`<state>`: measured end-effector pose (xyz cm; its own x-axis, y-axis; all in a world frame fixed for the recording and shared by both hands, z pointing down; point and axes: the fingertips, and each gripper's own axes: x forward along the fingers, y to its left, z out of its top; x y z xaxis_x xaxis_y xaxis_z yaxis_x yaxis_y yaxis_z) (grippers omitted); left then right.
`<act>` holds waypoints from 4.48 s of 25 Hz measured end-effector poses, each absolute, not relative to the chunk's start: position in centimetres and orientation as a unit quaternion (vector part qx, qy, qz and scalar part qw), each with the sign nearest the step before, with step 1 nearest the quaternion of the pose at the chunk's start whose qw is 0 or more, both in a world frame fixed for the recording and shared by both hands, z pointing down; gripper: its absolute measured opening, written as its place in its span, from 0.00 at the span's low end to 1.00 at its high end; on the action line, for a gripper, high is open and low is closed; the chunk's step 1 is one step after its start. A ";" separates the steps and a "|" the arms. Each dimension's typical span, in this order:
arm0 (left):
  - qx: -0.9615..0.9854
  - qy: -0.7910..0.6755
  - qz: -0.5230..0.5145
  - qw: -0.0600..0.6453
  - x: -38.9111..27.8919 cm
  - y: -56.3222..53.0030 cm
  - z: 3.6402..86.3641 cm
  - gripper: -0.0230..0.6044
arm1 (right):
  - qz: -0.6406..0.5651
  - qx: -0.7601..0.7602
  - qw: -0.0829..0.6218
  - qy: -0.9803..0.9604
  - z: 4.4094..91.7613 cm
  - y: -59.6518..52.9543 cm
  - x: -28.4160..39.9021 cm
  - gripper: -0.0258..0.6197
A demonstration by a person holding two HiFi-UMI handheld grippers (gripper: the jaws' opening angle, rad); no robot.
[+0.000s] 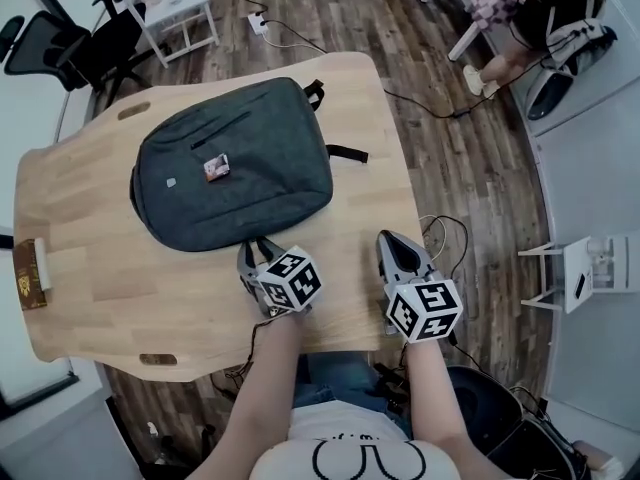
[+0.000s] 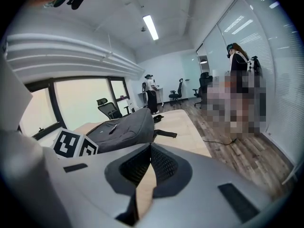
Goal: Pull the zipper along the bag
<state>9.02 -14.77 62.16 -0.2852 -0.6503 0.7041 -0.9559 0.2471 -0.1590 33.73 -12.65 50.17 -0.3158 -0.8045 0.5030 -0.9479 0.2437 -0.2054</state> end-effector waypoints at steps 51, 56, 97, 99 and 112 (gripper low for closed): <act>0.783 -0.474 0.300 0.268 8.2 -12.3 60.4 0.09 | 0.197 0.408 0.326 -0.830 55.4 -21.3 18.6 0.12; 0.750 -0.522 0.297 0.277 8.2 -13.0 62.3 0.25 | 0.196 0.412 0.322 -0.830 55.4 -21.2 18.7 0.12; 0.755 -0.505 0.260 0.326 4.7 -12.6 60.1 0.06 | 0.169 0.420 0.354 -0.818 56.2 -21.0 18.9 0.12; 0.748 -0.513 0.263 0.330 3.0 -12.4 60.4 0.06 | 0.172 0.420 0.355 -0.817 56.2 -21.0 18.9 0.12; 0.735 -0.529 0.294 0.306 -5.2 -12.7 61.1 0.06 | 0.179 0.446 0.364 -0.798 56.2 -21.3 19.0 0.12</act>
<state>-5.24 -12.70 61.15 0.2665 -0.5982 0.7558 -0.9578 -0.2522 0.1380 18.95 -21.27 56.23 -0.3387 -0.5810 0.7401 -0.8417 0.5387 0.0377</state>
